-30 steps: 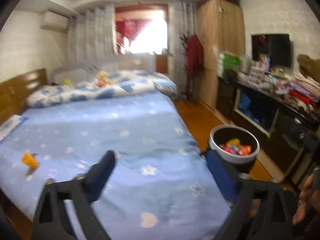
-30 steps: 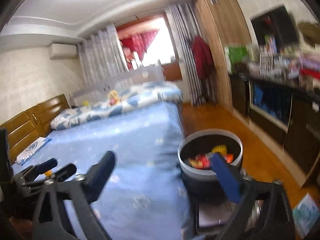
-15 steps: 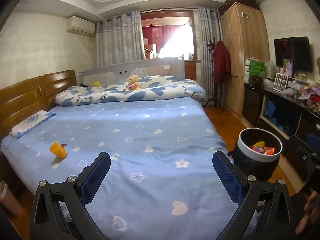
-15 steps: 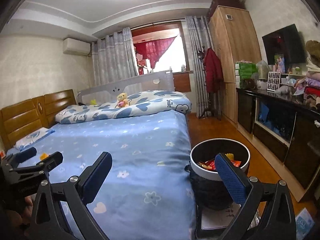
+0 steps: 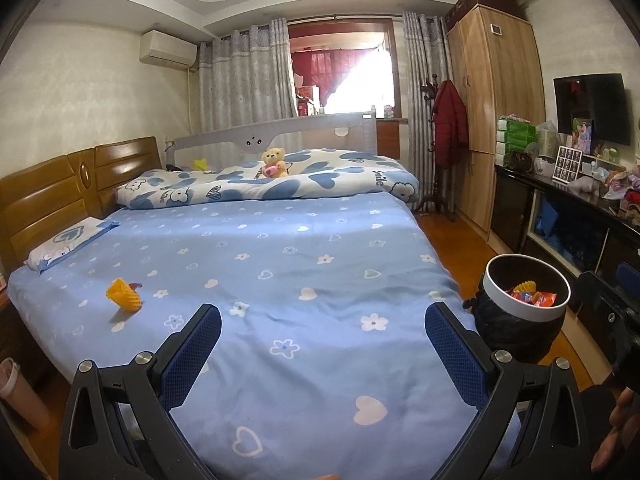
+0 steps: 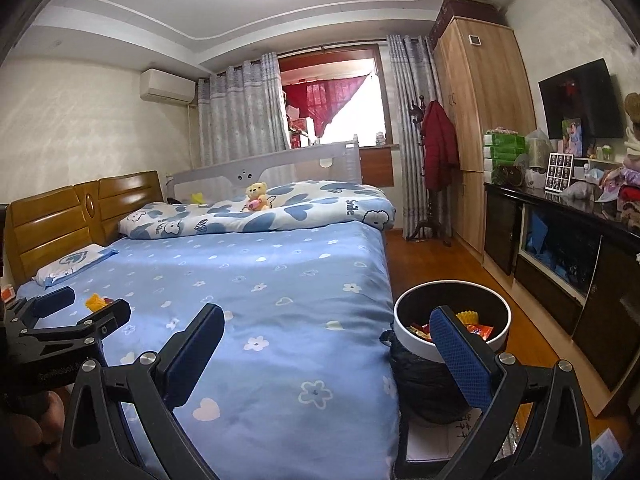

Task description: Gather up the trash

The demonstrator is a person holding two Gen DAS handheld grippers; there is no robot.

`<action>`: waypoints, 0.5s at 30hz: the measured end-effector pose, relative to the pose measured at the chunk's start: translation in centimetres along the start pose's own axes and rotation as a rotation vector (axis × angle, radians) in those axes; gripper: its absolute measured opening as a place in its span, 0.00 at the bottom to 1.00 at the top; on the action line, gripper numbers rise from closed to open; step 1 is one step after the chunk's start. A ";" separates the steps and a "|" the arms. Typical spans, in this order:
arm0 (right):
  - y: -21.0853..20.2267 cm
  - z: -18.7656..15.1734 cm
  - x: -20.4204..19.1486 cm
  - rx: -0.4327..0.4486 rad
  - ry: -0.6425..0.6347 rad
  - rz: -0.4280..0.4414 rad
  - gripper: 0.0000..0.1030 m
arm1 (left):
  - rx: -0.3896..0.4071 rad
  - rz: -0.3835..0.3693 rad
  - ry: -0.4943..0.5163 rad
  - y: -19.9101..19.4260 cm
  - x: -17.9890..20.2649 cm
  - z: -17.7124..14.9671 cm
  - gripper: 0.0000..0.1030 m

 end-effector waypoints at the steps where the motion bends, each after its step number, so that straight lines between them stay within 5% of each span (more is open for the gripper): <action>1: 0.0 0.0 0.0 0.000 0.001 0.001 1.00 | 0.001 -0.001 0.000 0.2 -0.2 0.0 1.00; 15: 0.0 -0.1 0.0 -0.003 0.005 0.006 1.00 | 0.004 -0.007 0.005 0.9 -1.0 -0.4 0.99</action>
Point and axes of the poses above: each gripper's, at about its wrist camera, not at the fingertips, and y roughly the way its jaws point, x to its right, z to its top, the point moved 2 cm from there along y, roughly the way its jaws point, and after that the axes turned 3 degrees about y, right-handed, at the moved point
